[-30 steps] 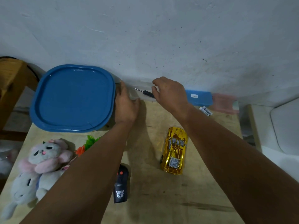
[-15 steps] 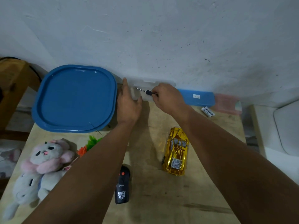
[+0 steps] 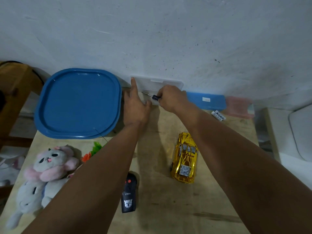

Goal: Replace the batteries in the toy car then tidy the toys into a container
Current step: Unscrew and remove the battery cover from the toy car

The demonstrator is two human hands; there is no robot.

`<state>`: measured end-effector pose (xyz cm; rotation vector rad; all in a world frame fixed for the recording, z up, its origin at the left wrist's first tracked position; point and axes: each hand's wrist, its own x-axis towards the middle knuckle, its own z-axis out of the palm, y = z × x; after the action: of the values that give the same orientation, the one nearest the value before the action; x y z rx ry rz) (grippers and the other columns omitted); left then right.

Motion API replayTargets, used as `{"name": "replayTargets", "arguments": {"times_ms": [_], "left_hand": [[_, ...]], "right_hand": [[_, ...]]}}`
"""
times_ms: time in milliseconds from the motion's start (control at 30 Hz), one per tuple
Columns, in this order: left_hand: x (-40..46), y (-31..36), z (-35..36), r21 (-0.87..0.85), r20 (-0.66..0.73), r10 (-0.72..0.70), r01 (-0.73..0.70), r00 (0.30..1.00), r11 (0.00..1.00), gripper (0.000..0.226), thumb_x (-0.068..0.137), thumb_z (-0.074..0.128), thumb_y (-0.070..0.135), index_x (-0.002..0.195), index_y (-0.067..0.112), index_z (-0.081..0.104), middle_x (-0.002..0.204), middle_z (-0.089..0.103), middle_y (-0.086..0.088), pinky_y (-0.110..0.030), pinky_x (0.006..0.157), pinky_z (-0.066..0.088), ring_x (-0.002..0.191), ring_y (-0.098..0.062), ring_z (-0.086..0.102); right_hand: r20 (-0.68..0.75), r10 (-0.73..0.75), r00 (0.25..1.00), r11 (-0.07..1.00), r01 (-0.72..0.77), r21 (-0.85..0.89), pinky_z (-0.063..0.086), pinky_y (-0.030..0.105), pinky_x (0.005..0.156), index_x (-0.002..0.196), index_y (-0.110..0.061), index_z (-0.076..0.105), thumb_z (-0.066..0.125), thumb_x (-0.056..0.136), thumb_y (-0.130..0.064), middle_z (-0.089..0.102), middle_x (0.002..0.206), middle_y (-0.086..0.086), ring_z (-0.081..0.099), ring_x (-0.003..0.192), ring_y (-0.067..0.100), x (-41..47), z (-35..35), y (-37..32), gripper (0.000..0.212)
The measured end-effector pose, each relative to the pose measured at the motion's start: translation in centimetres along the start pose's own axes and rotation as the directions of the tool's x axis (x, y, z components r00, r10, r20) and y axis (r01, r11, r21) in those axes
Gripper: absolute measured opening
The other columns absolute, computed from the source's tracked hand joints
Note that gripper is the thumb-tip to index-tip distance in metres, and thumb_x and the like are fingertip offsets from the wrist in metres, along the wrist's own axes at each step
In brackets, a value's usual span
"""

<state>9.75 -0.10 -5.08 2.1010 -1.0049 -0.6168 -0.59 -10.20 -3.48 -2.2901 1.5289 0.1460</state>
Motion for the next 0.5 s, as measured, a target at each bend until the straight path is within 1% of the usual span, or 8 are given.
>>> {"name": "replayTargets", "arguments": {"times_ms": [67,167,267,367,433,500], "left_hand": [[-0.2,0.3,0.0,0.021,0.000,-0.016,0.016,1.000,1.000,0.089,0.102,0.061,0.030,0.167,0.035,0.001,0.159,0.033,-0.019,-0.041,0.100,0.047,0.133,-0.036,0.052],[-0.6,0.3,0.1,0.043,0.002,-0.028,0.028,1.000,0.999,0.082,0.105,0.055,0.026,0.167,0.037,0.002,0.163,0.028,-0.020,-0.041,0.098,0.049,0.131,-0.036,0.053],[-0.9,0.1,0.2,0.101,0.010,-0.013,0.011,1.000,0.995,0.082,0.105,0.054,0.020,0.167,0.036,0.004,0.161,0.028,-0.020,-0.039,0.086,0.049,0.111,-0.033,0.060],[-0.9,0.1,0.2,0.148,0.027,-0.016,0.012,1.000,0.989,0.084,0.102,0.055,0.015,0.167,0.033,0.004,0.158,0.028,-0.021,-0.037,0.079,0.046,0.093,-0.027,0.055],[-1.0,0.2,0.3,0.170,0.039,-0.019,0.012,0.999,0.985,0.087,0.100,0.056,0.013,0.167,0.031,0.005,0.155,0.030,-0.021,-0.040,0.082,0.048,0.090,-0.027,0.052],[-1.1,0.4,0.3,0.190,0.039,-0.024,0.016,0.999,0.982,0.086,0.099,0.057,0.013,0.167,0.031,0.007,0.152,0.031,-0.020,-0.044,0.088,0.050,0.096,-0.033,0.056]], "right_hand": [[0.008,-0.002,1.000,1.000,0.002,-0.003,0.037,0.042,0.090,0.109,-0.025,0.071,0.068,0.091,-0.023,0.067,0.107,0.000,0.060,0.103,0.025,-0.1,0.0,-0.1,0.019],[0.009,-0.023,1.000,0.999,0.023,-0.022,0.040,0.040,0.087,0.107,-0.024,0.072,0.068,0.090,-0.023,0.068,0.106,0.000,0.061,0.102,0.026,-0.7,0.1,0.2,0.017],[0.025,-0.055,0.998,0.998,0.055,-0.023,0.042,0.039,0.086,0.108,-0.024,0.072,0.064,0.091,-0.020,0.069,0.108,0.002,0.061,0.104,0.028,-1.3,0.2,0.6,0.018],[-0.034,-0.118,0.992,0.993,0.117,-0.009,0.040,0.037,0.082,0.110,-0.024,0.071,0.061,0.093,-0.021,0.069,0.108,0.003,0.062,0.104,0.028,-2.1,0.2,0.9,0.020],[-0.081,-0.163,0.983,0.987,0.161,-0.028,0.036,0.037,0.080,0.109,-0.023,0.070,0.058,0.095,-0.022,0.070,0.107,0.002,0.062,0.102,0.027,-2.7,0.0,1.0,0.019],[-0.118,-0.200,0.973,0.979,0.195,-0.058,0.033,0.038,0.080,0.108,-0.023,0.069,0.056,0.096,-0.022,0.070,0.104,0.002,0.061,0.100,0.027,-3.3,-0.3,1.2,0.018]]}}
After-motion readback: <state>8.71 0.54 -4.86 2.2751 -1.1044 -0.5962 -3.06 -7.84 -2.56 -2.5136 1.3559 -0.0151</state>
